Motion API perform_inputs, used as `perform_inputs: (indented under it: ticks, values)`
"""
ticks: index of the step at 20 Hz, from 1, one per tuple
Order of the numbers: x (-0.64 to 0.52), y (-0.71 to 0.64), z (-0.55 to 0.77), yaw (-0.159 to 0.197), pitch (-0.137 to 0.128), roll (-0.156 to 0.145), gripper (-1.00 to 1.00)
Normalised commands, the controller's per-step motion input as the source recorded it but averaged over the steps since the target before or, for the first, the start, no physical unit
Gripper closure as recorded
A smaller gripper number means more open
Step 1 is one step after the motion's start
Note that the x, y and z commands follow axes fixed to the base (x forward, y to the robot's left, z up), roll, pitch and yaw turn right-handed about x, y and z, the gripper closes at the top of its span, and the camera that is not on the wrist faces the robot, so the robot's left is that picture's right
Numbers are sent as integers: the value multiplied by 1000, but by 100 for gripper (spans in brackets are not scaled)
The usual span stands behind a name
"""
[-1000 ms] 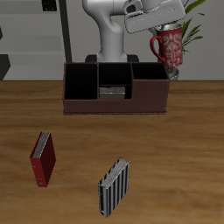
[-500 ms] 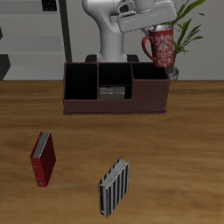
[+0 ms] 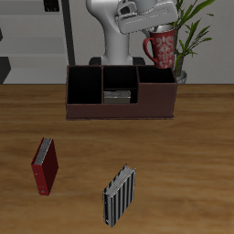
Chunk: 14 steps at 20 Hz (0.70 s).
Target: Place the yellow book into the back desk caddy's front compartment and place the red mug into the back desk caddy's right compartment
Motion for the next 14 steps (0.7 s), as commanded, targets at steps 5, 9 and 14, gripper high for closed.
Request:
perform_inputs:
  ticks: [5, 9, 14]
  values:
    - [46, -176, 14, 74, 1, -34, 100]
    - [-17, -176, -93, 52, -5, -34, 100]
    - [72, -80, -140, 16, 51, -20, 100]
